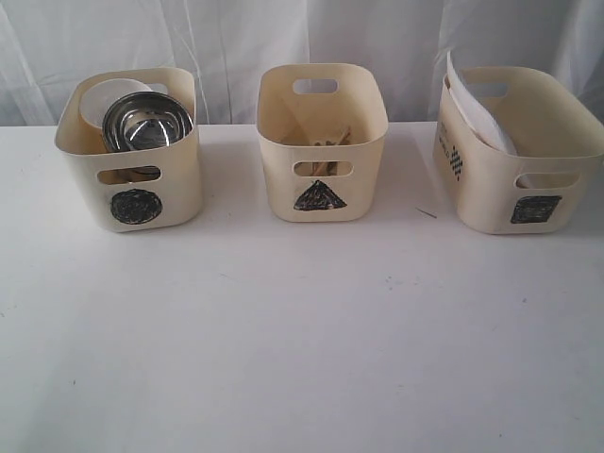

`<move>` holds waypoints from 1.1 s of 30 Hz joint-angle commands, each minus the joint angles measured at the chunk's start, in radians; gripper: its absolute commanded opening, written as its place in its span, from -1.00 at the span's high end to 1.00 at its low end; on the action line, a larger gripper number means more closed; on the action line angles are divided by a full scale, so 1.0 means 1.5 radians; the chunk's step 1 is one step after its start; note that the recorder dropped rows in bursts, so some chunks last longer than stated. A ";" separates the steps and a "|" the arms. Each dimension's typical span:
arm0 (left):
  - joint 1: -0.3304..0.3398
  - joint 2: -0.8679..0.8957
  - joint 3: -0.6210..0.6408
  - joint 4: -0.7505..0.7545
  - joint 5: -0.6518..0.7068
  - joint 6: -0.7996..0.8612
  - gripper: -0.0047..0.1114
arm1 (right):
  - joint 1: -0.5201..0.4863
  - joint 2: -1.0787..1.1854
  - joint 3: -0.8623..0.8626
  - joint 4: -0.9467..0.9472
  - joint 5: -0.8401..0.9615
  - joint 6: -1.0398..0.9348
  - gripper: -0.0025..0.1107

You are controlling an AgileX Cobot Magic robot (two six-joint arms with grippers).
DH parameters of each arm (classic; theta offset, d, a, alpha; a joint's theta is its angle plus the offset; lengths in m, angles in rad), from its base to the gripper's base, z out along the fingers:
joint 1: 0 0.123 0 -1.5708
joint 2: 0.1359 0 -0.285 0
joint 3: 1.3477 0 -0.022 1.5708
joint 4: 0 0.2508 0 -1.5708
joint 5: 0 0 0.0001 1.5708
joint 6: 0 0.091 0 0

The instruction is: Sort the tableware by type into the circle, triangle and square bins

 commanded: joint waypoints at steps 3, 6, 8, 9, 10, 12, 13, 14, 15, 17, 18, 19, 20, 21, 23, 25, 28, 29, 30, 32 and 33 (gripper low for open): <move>0.003 -0.005 0.003 -0.002 0.002 0.001 0.63 | -0.002 -0.004 0.002 0.000 0.004 -0.033 0.96; 0.003 -0.005 0.003 -0.002 0.002 0.001 0.63 | -0.002 -0.004 0.002 0.000 0.004 -0.044 0.96; 0.003 -0.005 0.003 -0.002 0.002 0.001 0.63 | -0.002 -0.004 0.002 0.000 0.012 -0.048 0.96; 0.003 -0.005 0.003 -0.002 0.002 0.001 0.63 | -0.002 -0.004 0.002 0.000 0.016 -0.060 0.96; 0.003 -0.005 0.003 -0.002 0.002 0.001 0.63 | -0.002 -0.004 0.002 0.000 0.020 -0.075 0.96; 0.003 -0.005 0.003 -0.002 0.002 0.001 0.63 | -0.002 -0.004 0.007 0.006 0.016 -0.102 0.96; 0.003 -0.005 0.003 -0.002 0.002 0.001 0.63 | -0.002 -0.004 0.014 0.006 0.006 -0.110 0.96; 0.003 -0.005 0.003 -0.002 0.002 0.001 0.63 | -0.002 -0.004 0.025 0.007 -0.006 -0.117 0.96; 0.003 -0.005 0.003 -0.002 0.002 0.001 0.63 | -0.002 -0.004 0.038 0.010 -0.025 -0.119 0.96; 0.003 -0.005 0.003 -0.002 0.002 0.001 0.63 | -0.002 -0.010 0.061 0.024 -0.053 -0.119 0.96; 0.003 -0.005 0.003 -0.002 0.002 0.001 0.63 | -0.002 -0.017 0.074 0.037 -0.059 -0.119 0.96; 0.003 -0.005 0.003 -0.002 0.002 0.001 0.63 | -0.002 -0.024 0.085 0.047 -0.061 -0.119 0.96; 0.003 -0.005 0.003 -0.002 0.002 0.001 0.63 | -0.002 -0.032 0.095 0.056 -0.067 -0.128 0.96; 0.003 -0.005 0.003 -0.002 0.002 0.001 0.63 | -0.002 -0.039 0.103 0.068 -0.068 -0.141 0.96; 0.003 -0.005 0.003 -0.002 0.002 0.001 0.63 | -0.002 -0.061 0.121 0.103 -0.067 -0.177 0.96; 0.003 -0.005 0.003 -0.002 0.002 0.001 0.63 | -0.002 -0.078 0.134 0.140 -0.066 -0.221 0.96; 0.003 -0.005 0.003 -0.002 0.002 0.001 0.63 | -0.002 -0.078 0.153 0.185 -0.066 -0.274 0.96; 0.003 -0.005 0.003 -0.002 0.002 0.001 0.63 | -0.002 -0.078 0.159 0.199 -0.066 -0.284 0.96; 0.003 -0.005 0.003 -0.002 0.002 0.001 0.63 | -0.002 -0.078 0.162 0.210 -0.066 -0.287 0.96; 0.003 -0.005 0.003 -0.002 0.002 0.001 0.63 | -0.002 -0.078 0.174 0.234 -0.068 -0.301 0.96; 0.003 -0.005 0.003 -0.002 0.002 0.001 0.63 | -0.002 -0.078 0.177 0.240 -0.068 -0.308 0.96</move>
